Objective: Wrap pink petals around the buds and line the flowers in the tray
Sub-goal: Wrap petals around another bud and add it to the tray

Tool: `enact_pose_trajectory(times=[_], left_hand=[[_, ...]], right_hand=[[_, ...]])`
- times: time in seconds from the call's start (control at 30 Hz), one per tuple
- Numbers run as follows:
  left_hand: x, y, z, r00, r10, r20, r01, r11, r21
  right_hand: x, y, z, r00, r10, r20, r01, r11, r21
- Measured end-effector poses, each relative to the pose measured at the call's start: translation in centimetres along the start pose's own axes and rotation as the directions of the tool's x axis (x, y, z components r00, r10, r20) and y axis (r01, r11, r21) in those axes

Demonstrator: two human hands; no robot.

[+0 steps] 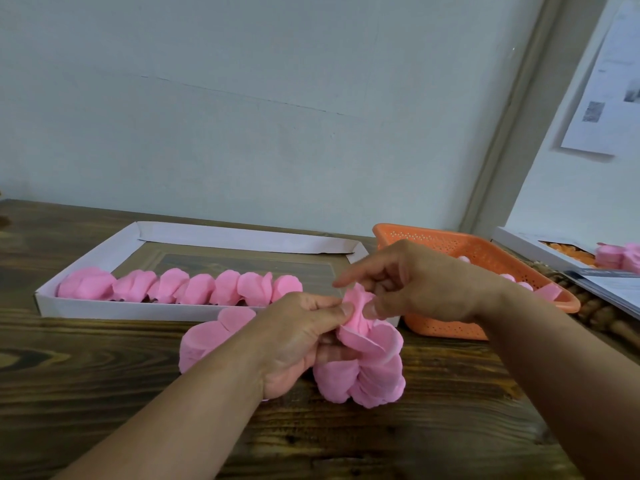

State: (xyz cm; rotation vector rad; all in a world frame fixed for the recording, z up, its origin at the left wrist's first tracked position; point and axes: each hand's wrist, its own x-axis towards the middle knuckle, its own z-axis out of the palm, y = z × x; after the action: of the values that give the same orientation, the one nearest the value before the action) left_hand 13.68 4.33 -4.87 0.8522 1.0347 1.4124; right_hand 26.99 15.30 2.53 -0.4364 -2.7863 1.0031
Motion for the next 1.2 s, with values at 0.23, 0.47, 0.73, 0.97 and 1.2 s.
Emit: enact_pose_trajectory(times=[0.23,0.47,0.73,0.97,1.2], left_hand=[[0.0,0.2,0.4,0.995,0.028,-0.094,-0.032,0.998,-0.046],[0.1,0.4,0.1,0.989,0.114,-0.097,-0.124,0.987,-0.099],[0.1,-0.2,0.0,0.984,0.177,-0.020,-0.177,0.984,0.008],[0.2,-0.2,0.0,0.983,0.179,-0.031,-0.179,0.984,0.002],[0.4,-0.3,0.0,0.984,0.176,-0.029,-0.175,0.984,0.021]], right_hand=[[0.0,0.5,0.2,0.997,0.026,-0.075,-0.025,1.000,0.012],[0.2,0.9,-0.3,0.985,0.022,-0.172,-0.017,0.999,0.032],[0.1,0.8,-0.7,0.990,0.017,-0.141,-0.013,0.999,0.035],[0.1,0.4,-0.6,0.993,0.005,-0.114,-0.009,0.999,-0.037],[-0.1,-0.5,-0.5,0.999,0.000,-0.047,-0.005,0.994,-0.108]])
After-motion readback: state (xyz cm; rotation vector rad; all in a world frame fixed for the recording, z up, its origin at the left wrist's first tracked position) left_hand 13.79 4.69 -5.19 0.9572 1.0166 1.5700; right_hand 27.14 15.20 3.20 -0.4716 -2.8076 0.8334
